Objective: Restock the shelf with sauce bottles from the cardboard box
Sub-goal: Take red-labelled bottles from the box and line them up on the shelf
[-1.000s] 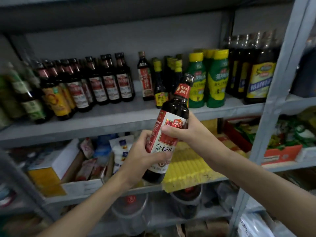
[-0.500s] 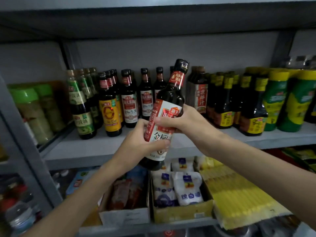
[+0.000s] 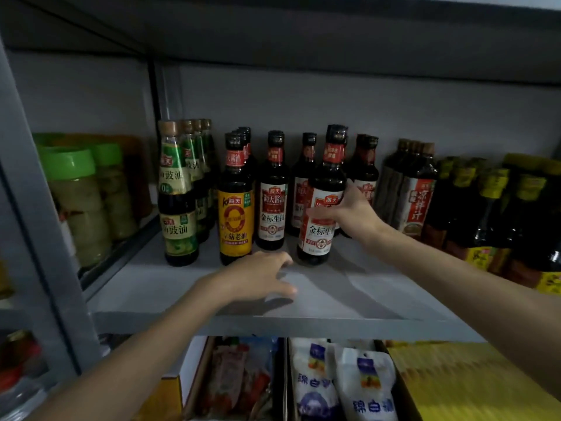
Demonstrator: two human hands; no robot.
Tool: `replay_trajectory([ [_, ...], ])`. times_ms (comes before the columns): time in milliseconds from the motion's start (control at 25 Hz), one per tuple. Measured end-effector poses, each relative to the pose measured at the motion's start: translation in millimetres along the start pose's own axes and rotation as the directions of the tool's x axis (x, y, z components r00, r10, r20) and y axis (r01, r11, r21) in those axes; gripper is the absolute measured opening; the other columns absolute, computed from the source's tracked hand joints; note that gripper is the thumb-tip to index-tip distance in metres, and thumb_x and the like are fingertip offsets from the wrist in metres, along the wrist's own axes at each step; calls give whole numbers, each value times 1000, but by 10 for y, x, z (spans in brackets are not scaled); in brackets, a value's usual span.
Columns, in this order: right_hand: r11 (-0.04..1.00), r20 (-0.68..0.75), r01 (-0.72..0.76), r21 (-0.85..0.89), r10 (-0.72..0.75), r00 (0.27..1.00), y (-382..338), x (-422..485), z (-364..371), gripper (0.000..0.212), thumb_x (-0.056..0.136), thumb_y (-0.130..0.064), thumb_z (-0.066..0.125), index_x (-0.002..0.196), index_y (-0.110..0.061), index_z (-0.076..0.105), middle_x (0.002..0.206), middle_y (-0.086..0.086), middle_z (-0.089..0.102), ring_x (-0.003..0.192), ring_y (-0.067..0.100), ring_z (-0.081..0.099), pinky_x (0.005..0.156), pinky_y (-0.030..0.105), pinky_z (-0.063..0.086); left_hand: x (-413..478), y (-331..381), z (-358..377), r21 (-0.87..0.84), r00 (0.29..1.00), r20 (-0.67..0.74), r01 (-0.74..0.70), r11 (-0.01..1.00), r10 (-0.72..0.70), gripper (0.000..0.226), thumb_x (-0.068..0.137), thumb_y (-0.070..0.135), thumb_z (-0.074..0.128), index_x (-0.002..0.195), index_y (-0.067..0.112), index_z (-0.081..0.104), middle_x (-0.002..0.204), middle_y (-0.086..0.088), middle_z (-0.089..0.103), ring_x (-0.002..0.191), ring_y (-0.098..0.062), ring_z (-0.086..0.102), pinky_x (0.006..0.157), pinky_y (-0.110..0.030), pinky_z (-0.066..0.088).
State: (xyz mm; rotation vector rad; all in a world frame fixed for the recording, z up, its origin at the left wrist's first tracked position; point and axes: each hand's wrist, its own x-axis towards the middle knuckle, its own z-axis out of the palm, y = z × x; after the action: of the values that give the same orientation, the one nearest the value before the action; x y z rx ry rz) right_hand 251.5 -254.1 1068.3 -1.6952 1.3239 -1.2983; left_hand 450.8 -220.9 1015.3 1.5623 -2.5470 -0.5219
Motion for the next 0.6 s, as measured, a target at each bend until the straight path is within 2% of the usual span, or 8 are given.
replay_trajectory([
  [160,998,15,-7,-66,8,1000,234,334,121,78,70,-11,88,135,-21,47,117,-6,69,105,12,66,93,35,53,230,12,-20,165,994,98,22,986,-39,84,87,60,59,155,23,25,159,0,33,142,-22,34,109,-38,37],
  [320,998,62,58,-24,-56,996,348,522,150,75,73,-7,85,136,-18,46,119,-3,70,108,11,68,93,34,54,375,37,-37,246,985,161,26,969,-67,91,84,67,58,156,27,21,162,0,26,145,-25,29,114,-42,32],
  [480,996,75,88,-15,-86,993,373,616,211,69,73,-7,86,131,-17,49,117,-2,71,109,13,68,92,35,56,418,84,-84,316,977,198,15,949,-81,90,83,69,57,155,28,24,158,-5,33,141,-29,35,110,-43,35],
  [600,994,67,104,-18,-103,992,387,621,228,62,75,-7,84,125,-21,50,114,-5,71,102,7,68,83,24,54,403,102,-100,317,980,185,8,948,-71,86,83,68,58,153,28,29,152,-8,42,135,-30,42,102,-40,39],
])
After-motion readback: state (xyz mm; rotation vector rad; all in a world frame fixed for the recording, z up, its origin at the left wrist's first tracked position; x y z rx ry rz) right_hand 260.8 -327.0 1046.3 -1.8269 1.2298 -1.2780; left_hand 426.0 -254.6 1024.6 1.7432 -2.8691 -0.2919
